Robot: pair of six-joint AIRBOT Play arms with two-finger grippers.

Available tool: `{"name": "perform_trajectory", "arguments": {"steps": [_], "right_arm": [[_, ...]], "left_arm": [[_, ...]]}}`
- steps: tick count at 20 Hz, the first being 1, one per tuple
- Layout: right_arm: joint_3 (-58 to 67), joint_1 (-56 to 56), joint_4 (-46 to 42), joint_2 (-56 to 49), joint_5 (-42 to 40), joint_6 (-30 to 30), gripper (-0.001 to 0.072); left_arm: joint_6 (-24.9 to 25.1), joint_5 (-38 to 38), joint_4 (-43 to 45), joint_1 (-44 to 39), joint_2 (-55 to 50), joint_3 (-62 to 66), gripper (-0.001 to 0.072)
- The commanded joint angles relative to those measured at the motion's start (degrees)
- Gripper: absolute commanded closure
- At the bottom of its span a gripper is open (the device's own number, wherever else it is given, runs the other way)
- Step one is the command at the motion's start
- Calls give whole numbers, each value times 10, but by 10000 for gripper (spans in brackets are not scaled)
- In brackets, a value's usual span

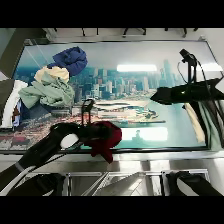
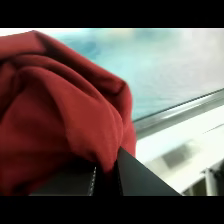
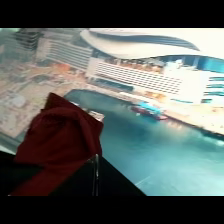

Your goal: Fold the shirts.

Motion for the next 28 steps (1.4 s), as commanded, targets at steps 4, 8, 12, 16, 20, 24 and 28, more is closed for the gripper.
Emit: {"name": "perform_trajectory", "arguments": {"steps": [4,8,12,16,20,24,28], "right_arm": [[-1,-25,-87,28,35,-10,679],[-1,-25,-128,23,31,-10,679],[-5,-25,-127,18,37,-9,679],[-27,-24,-98,17,37,-9,679],[-75,-24,-42,17,37,-9,679],[-102,-24,-12,17,37,-4,679],[-102,-24,9,21,37,2,679]], "left_arm": [[73,-3,4,15,-217,205,690],[176,-104,-36,19,-210,211,65],[212,-146,-40,86,-91,143,64],[339,-196,-129,269,-6,40,65],[505,-182,-318,434,-63,-31,65],[599,-202,-379,434,-184,-2,65],[622,-235,-381,398,-284,59,65]]}}
